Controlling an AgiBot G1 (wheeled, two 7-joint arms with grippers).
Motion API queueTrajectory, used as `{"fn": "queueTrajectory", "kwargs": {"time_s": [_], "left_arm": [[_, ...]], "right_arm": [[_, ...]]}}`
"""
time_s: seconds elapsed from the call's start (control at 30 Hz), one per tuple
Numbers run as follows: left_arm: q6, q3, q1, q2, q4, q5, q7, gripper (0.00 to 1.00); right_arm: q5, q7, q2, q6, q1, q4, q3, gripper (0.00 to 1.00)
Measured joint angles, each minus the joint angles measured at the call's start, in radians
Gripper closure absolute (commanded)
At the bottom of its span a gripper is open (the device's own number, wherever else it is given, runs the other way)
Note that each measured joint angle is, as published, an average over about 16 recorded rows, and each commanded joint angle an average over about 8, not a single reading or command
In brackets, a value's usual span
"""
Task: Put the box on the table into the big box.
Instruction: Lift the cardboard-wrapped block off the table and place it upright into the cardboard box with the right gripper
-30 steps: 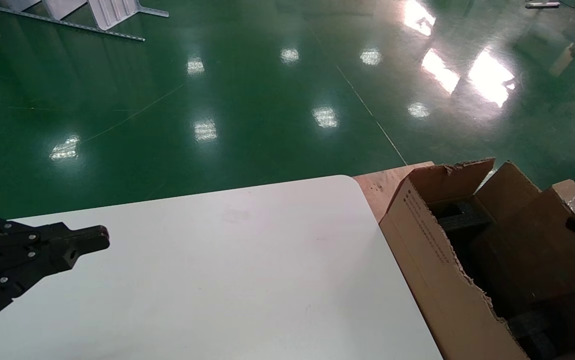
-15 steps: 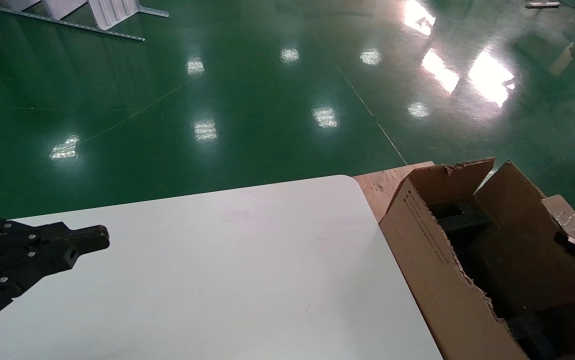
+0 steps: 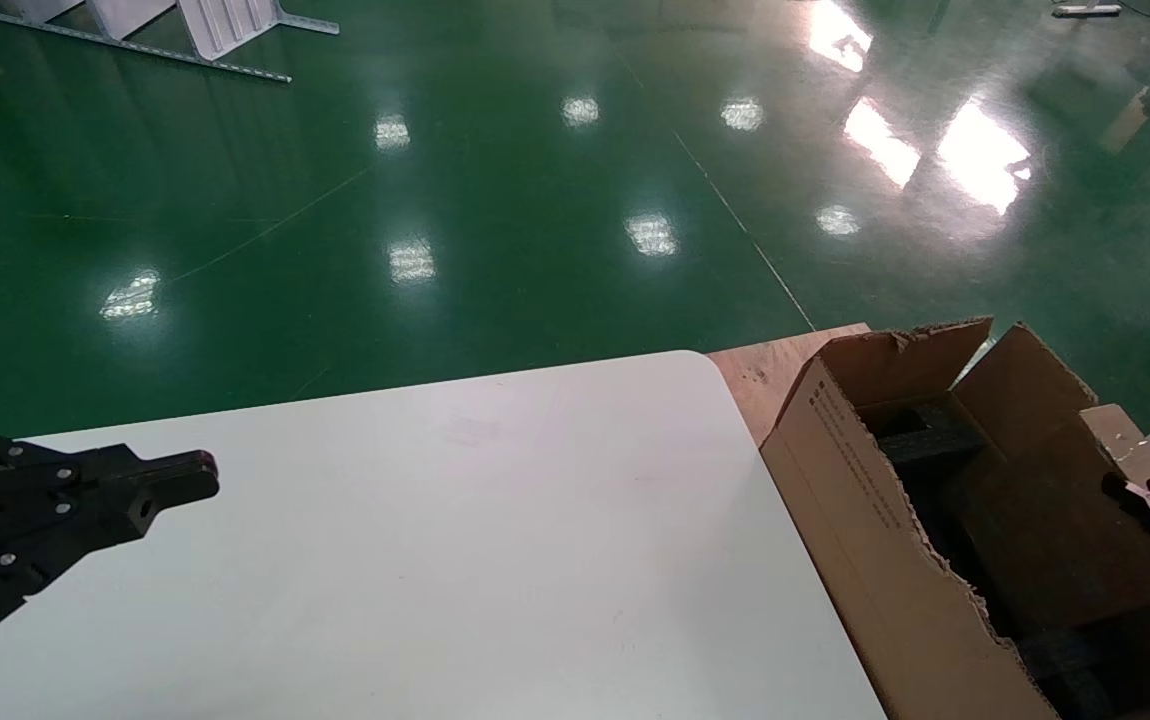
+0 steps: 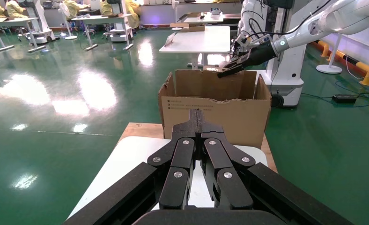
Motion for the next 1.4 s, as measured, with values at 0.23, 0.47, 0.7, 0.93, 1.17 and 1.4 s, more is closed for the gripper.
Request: {"fn": "queueTrajectory", "kwargs": {"time_s": [0.23,0.47,0.7,0.93,1.17,1.4], "left_arm": [[0.0,0.0,0.0,0.0,0.0,0.0,0.0,1.0],[0.0,0.0,0.0,0.0,0.0,0.0,0.0,1.0],[0.0,0.0,0.0,0.0,0.0,0.0,0.0,1.0],[0.0,0.0,0.0,0.0,0.0,0.0,0.0,0.59],[0.0,0.0,0.0,0.0,0.0,0.0,0.0,0.0],[-0.001,0.0,0.0,0.0,0.0,0.0,0.0,0.0]], "right_arm": [[-0.018,0.0,-0.009,0.052,0.012,0.034,-0.016,1.0],[-0.035,-0.001,-0.017,0.109,0.021,0.071,-0.03,1.0],[-0.051,0.005,-0.023,0.157,0.02,0.105,-0.041,1.0],[-0.059,0.007,-0.018,0.178,0.014,0.138,-0.048,0.93],[-0.069,-0.004,-0.005,0.18,0.015,0.168,-0.054,0.06],[-0.078,-0.013,0.001,0.178,0.018,0.181,-0.059,0.0]]}}
